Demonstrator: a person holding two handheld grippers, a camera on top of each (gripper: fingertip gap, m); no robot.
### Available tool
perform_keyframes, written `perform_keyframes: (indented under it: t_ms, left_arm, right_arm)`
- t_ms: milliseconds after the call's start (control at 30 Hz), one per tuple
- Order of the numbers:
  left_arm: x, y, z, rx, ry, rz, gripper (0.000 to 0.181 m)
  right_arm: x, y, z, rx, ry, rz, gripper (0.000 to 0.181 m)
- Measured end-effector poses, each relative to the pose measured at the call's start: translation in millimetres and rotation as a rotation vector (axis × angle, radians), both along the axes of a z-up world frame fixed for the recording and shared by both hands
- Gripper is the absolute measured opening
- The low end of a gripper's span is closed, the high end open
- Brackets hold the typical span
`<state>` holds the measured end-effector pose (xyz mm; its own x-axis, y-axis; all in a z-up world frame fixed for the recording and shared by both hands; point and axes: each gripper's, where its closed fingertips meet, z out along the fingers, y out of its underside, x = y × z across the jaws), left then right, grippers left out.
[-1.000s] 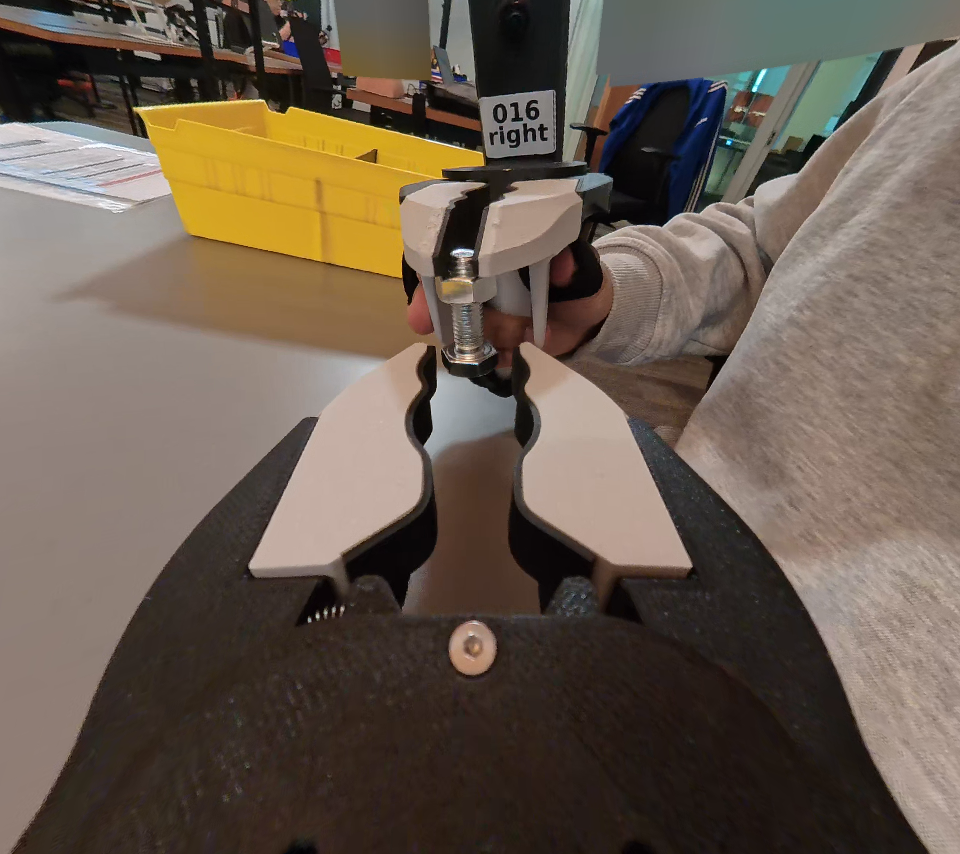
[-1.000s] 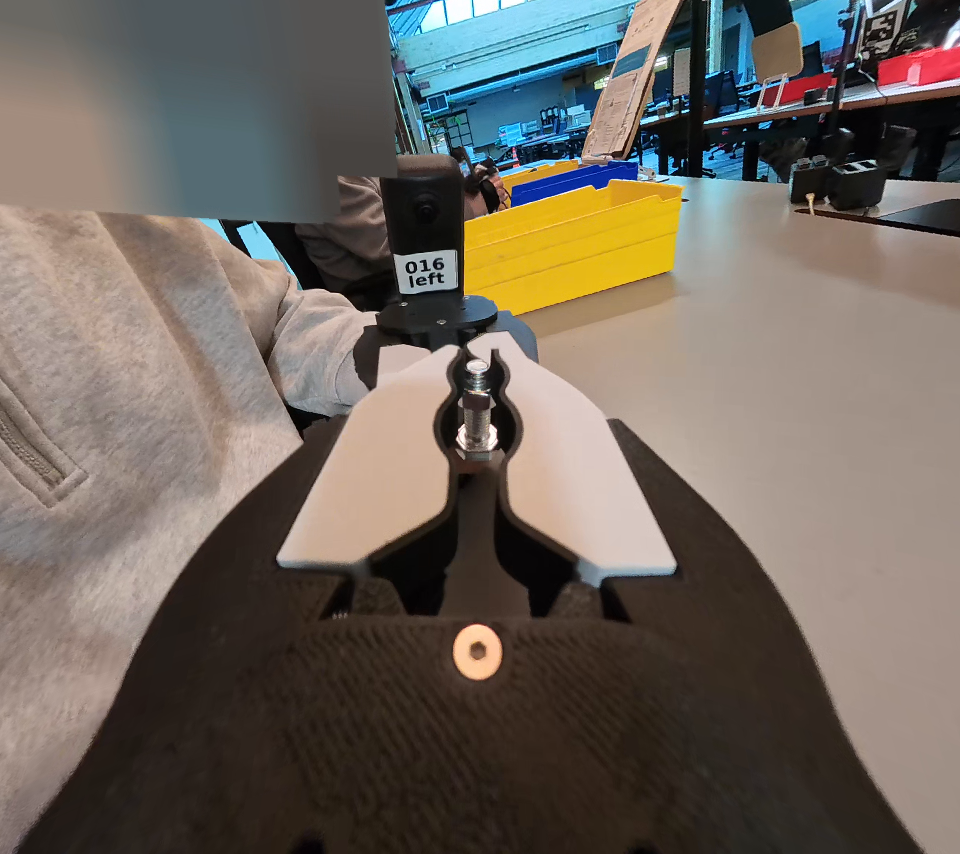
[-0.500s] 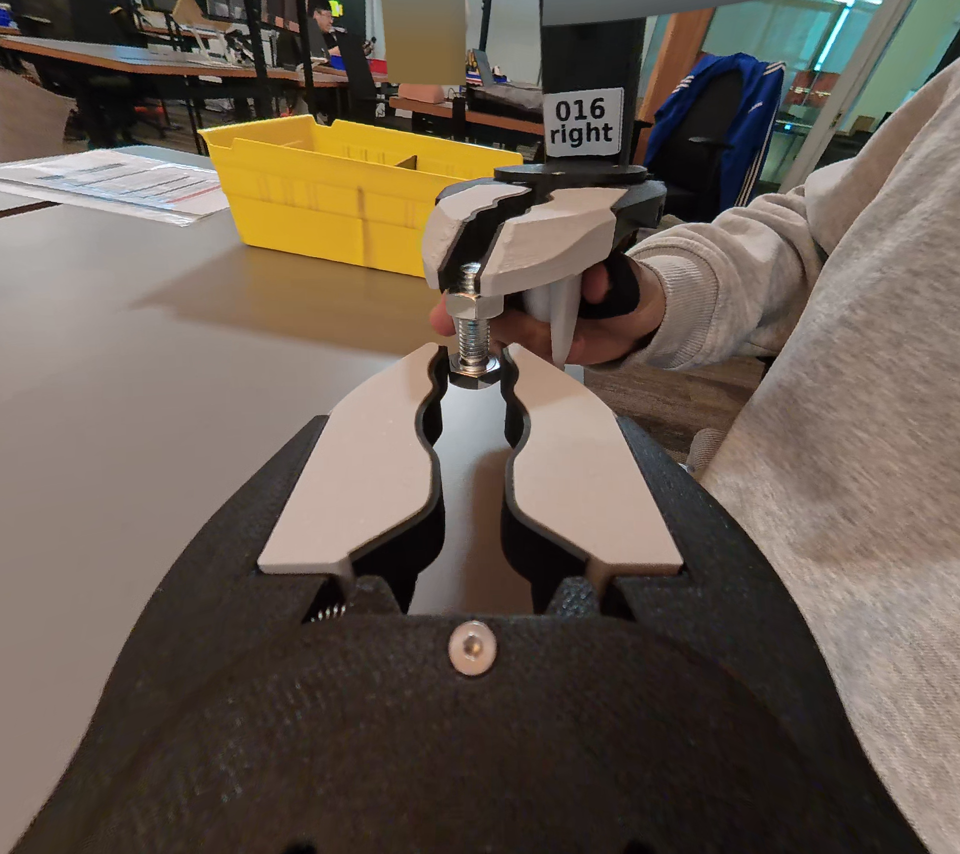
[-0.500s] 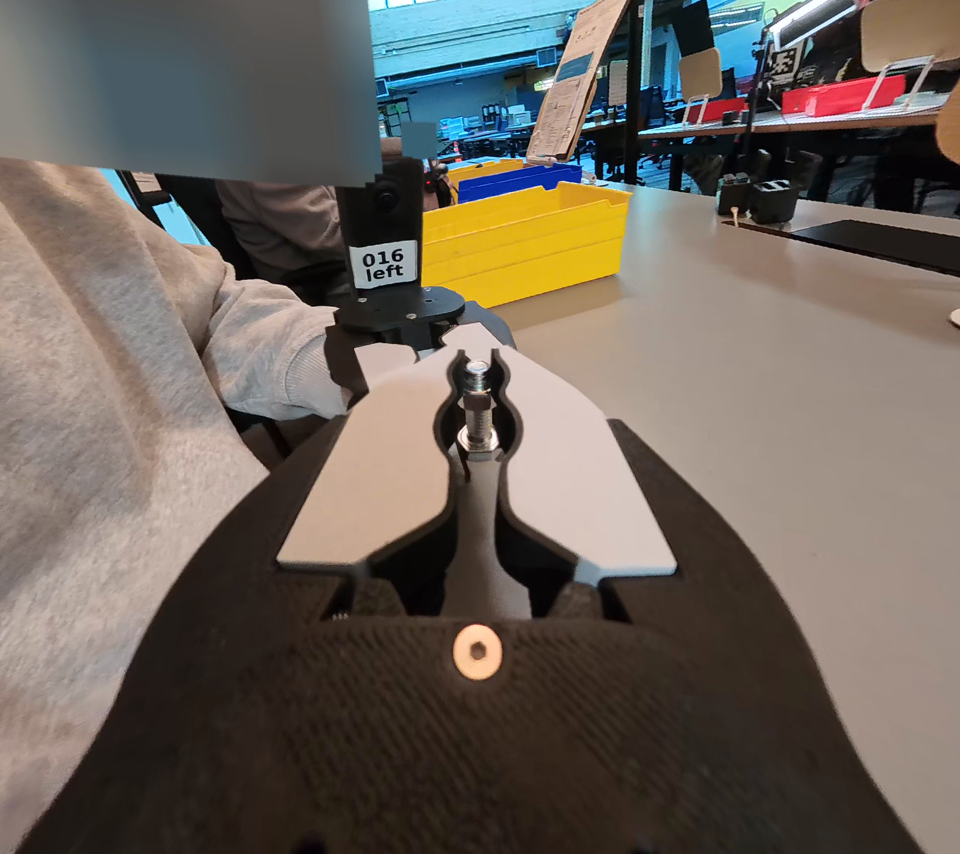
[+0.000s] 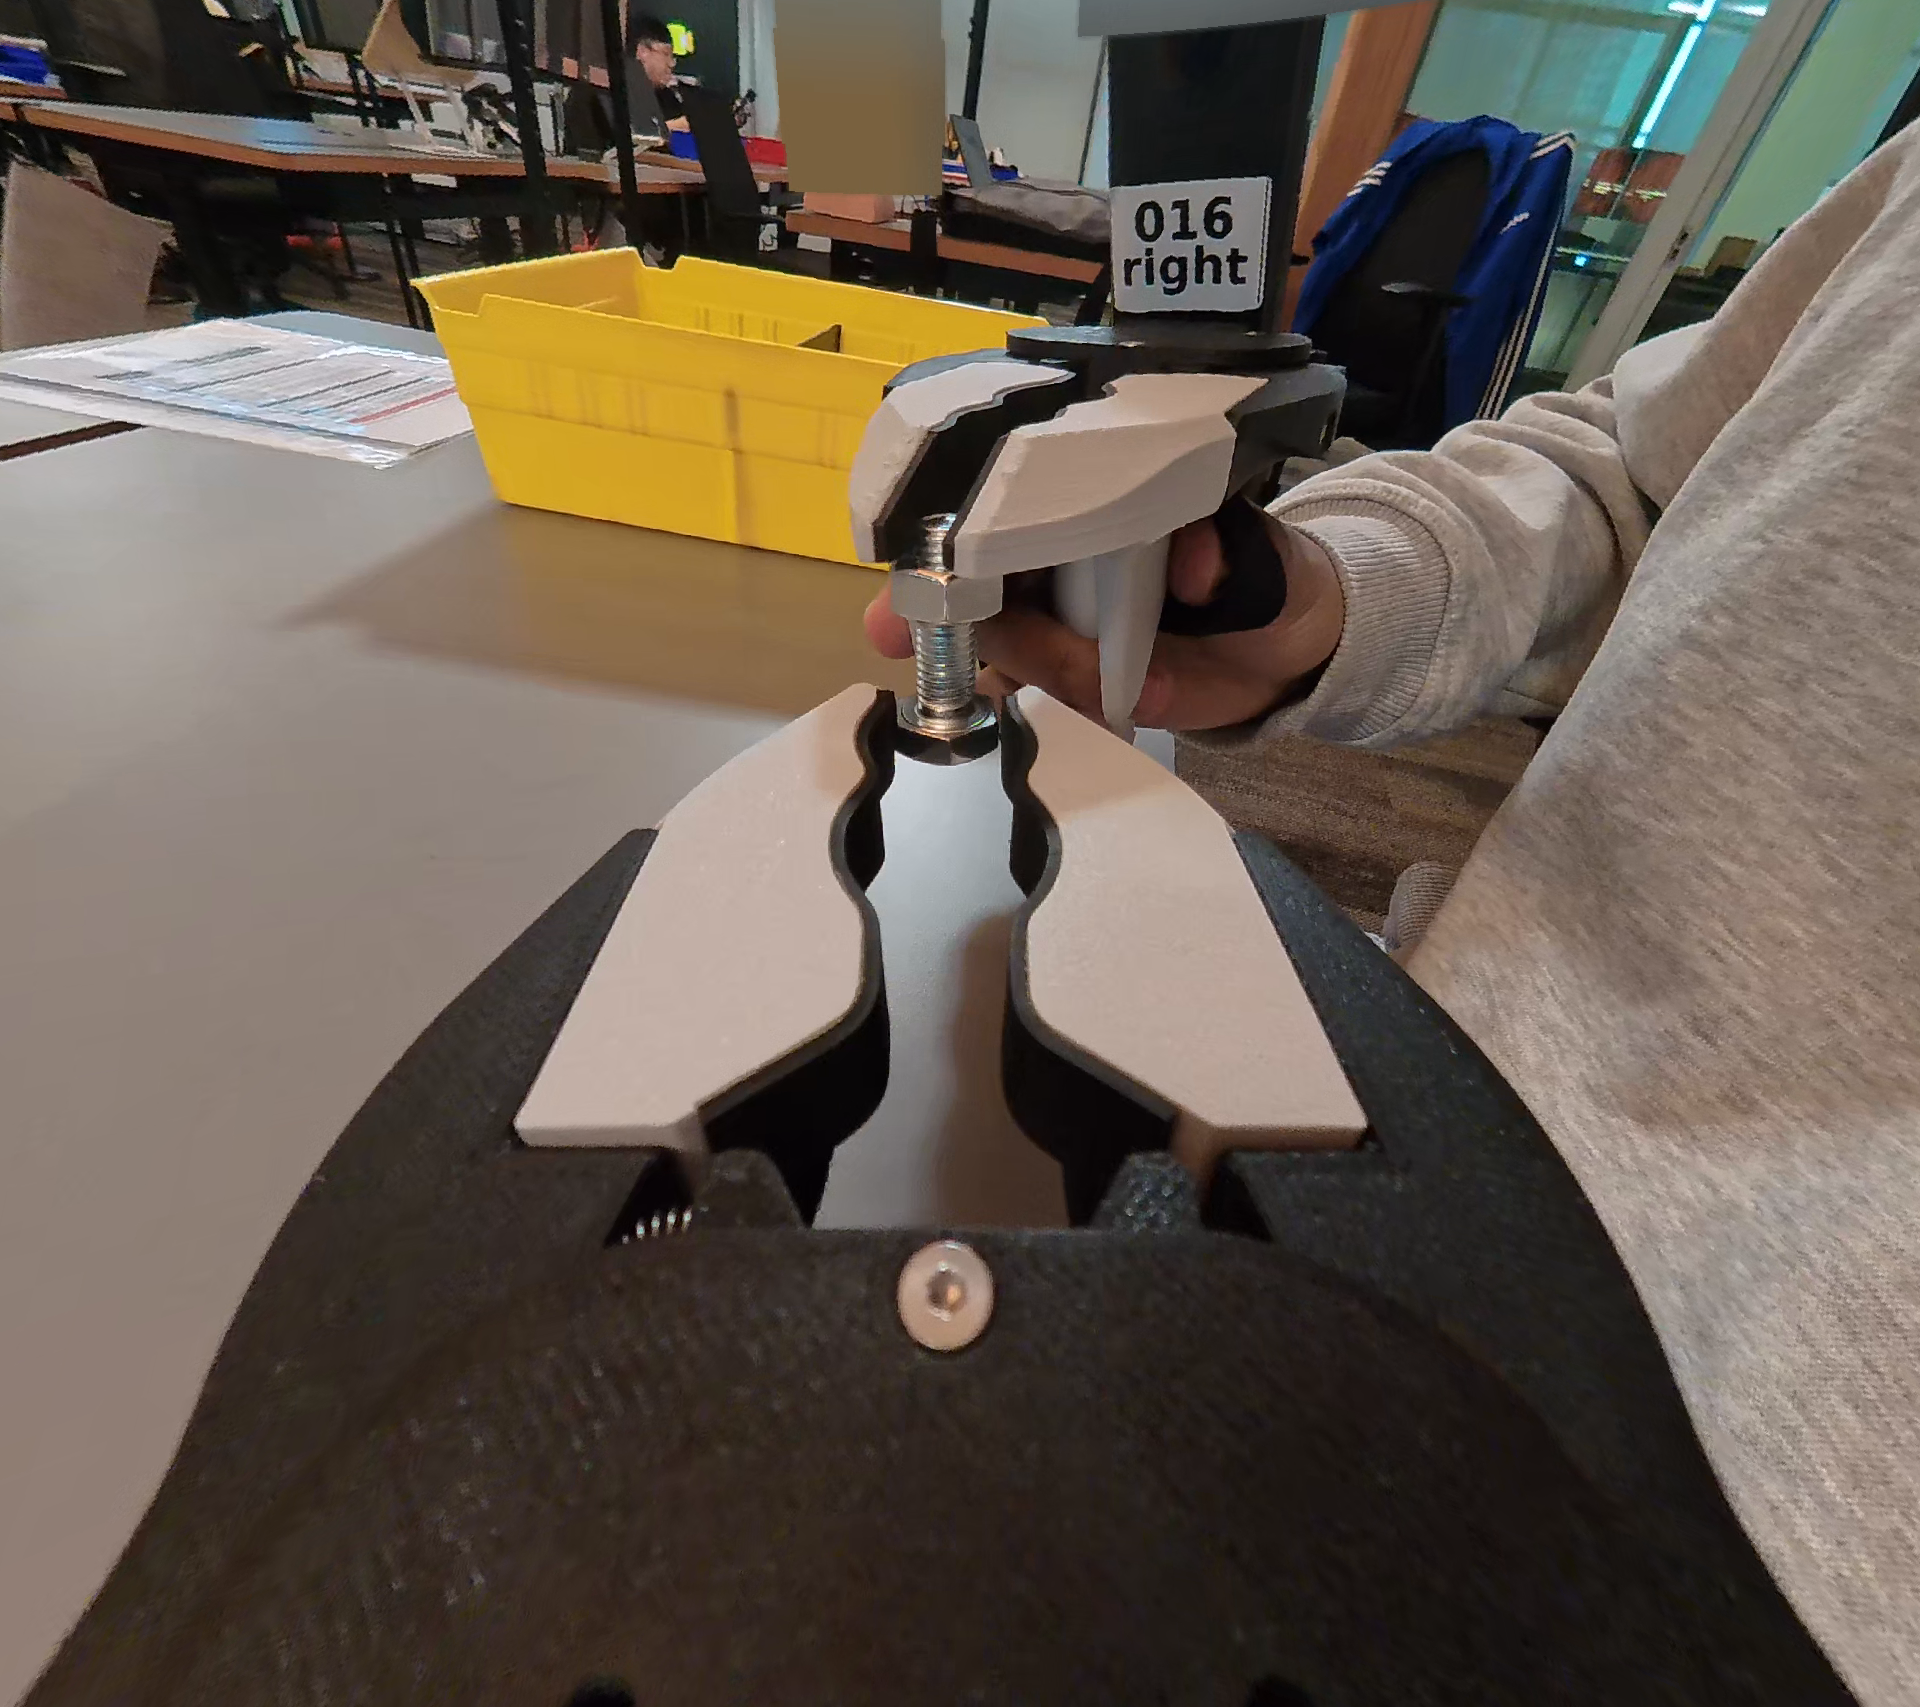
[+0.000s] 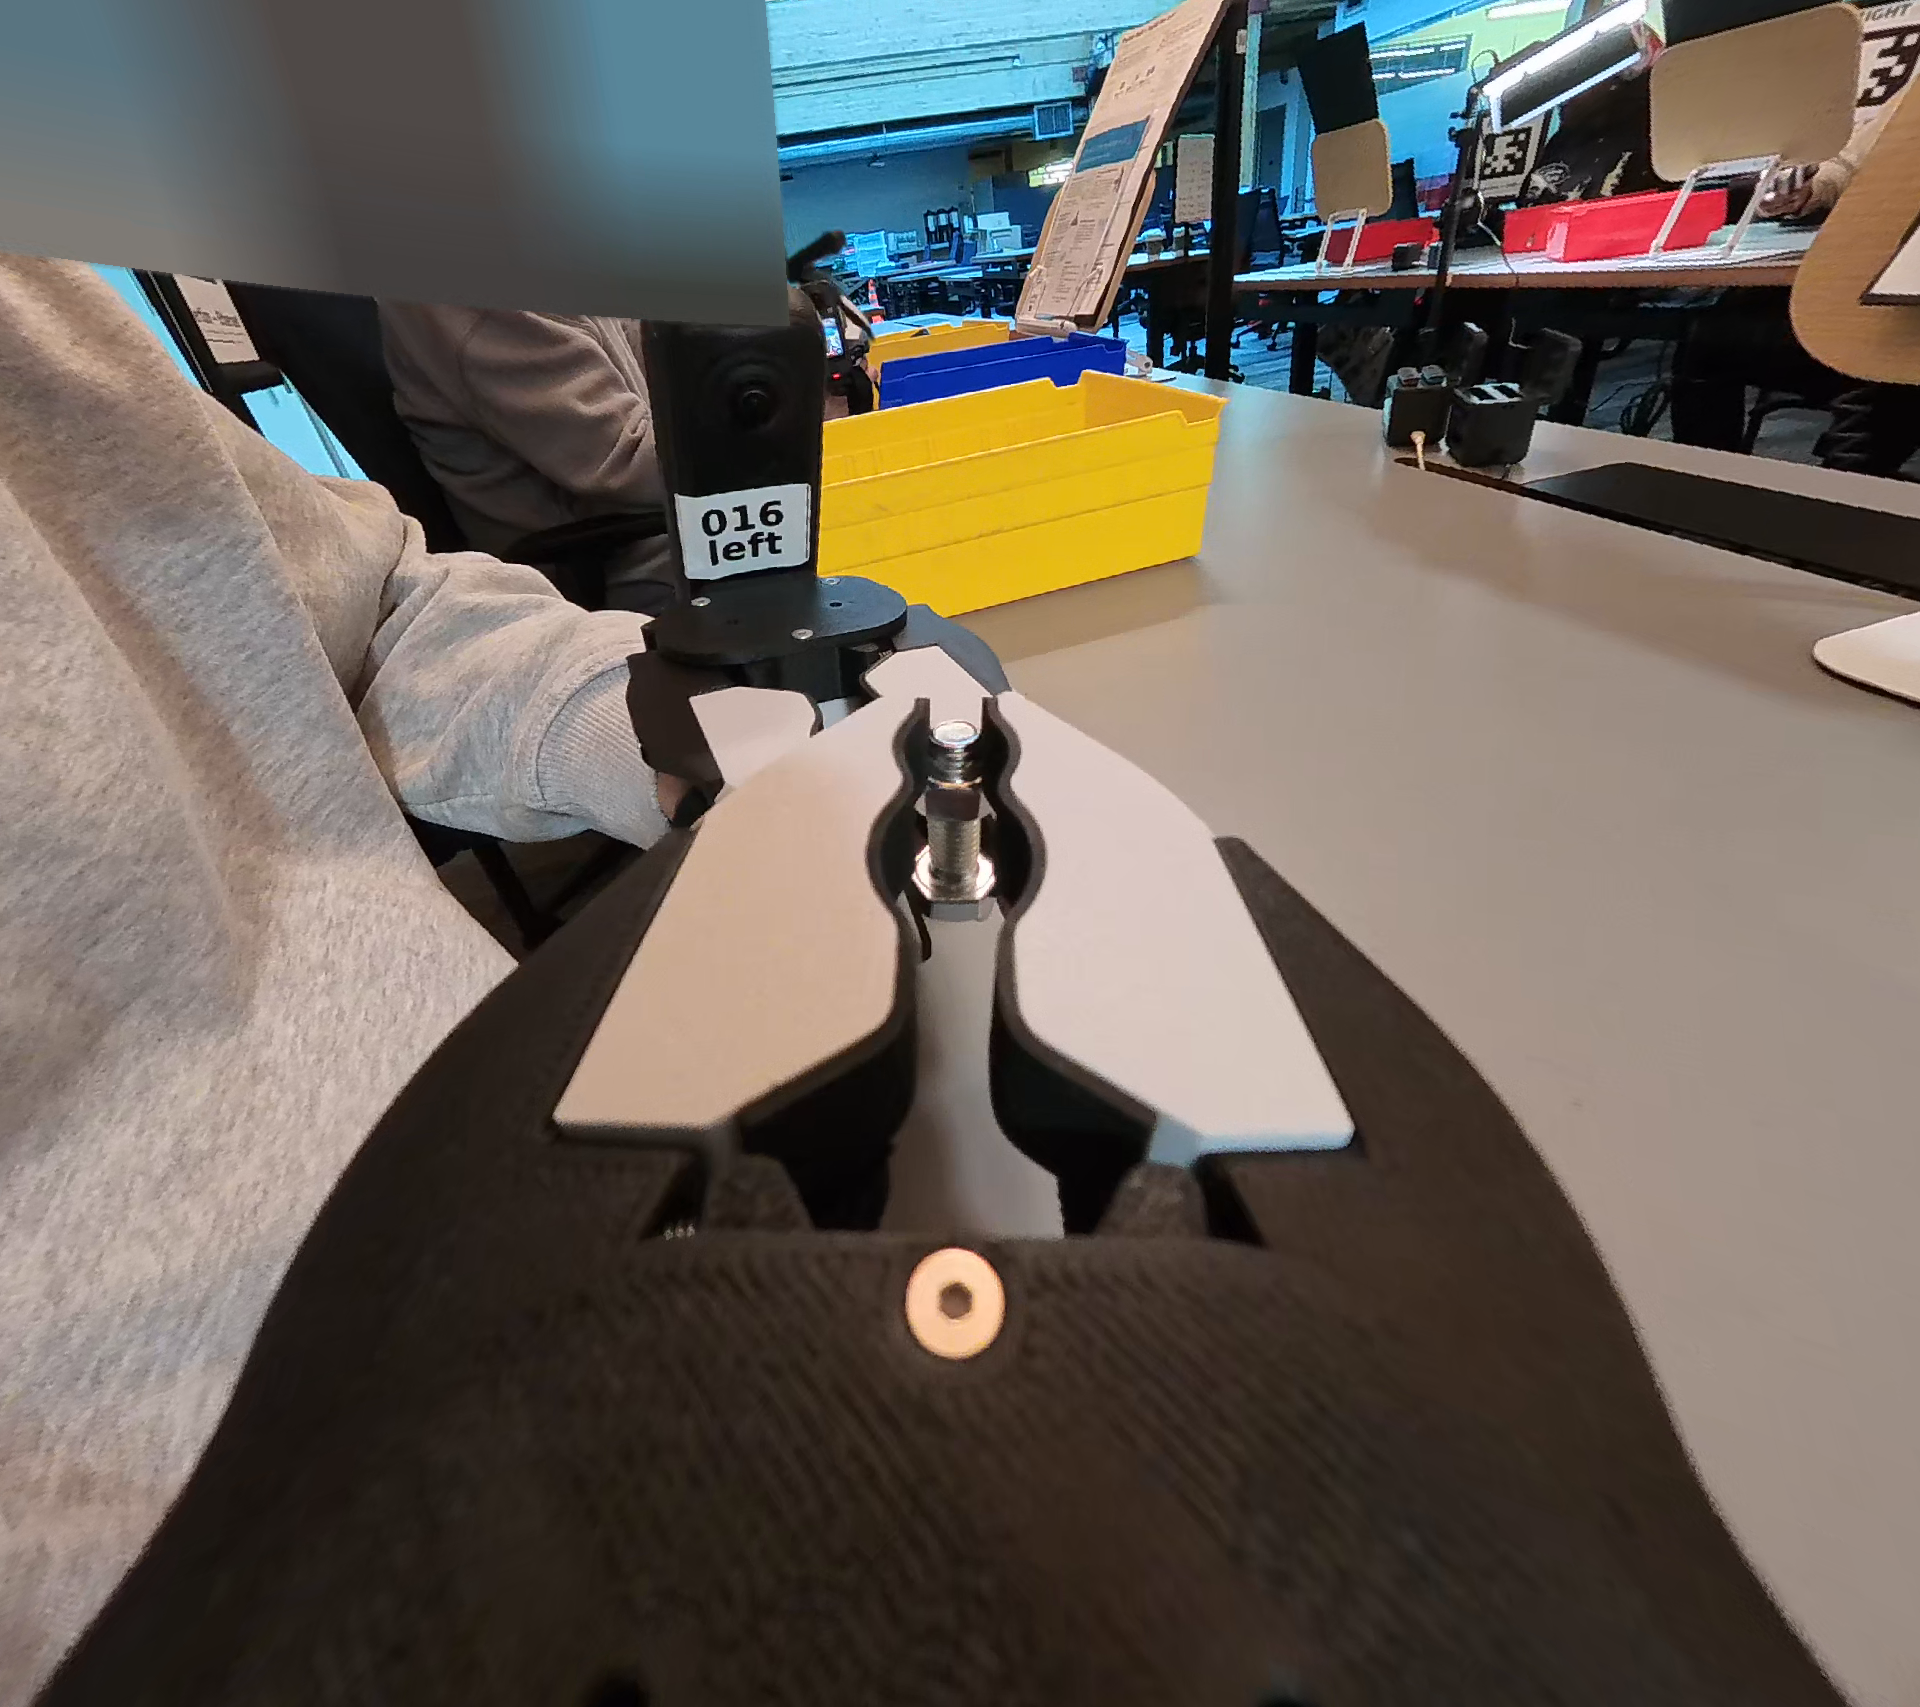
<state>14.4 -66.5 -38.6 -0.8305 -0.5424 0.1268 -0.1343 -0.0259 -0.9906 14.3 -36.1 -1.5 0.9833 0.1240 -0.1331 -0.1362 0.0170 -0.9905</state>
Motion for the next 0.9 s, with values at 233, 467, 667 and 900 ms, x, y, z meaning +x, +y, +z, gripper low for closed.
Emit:
perform_keyframes:
  t_ms: [233,467,667,900]
  left_arm:
    - [1.1,0.7,-0.7,-0.009,0.018,-0.004,0.018]
    - [1.0,0.8,-1.3,-0.006,0.023,-0.002,0.018]
    - [0.2,0.7,-1.4,-0.006,0.023,-0.005,0.018]
    - [1.3,3.1,-0.8,-0.023,0.036,0.0,0.018]
  right_arm:
    - [1.6,-0.5,-0.3,0.001,0.014,-0.002,0.009]
    - [1.8,-1.0,-0.4,0.001,0.019,0.0,0.009]
    - [1.2,-1.1,-0.3,0.001,0.03,0.006,0.009]
    - [2.1,-6.1,8.2,0.05,0.063,0.034,0.016]
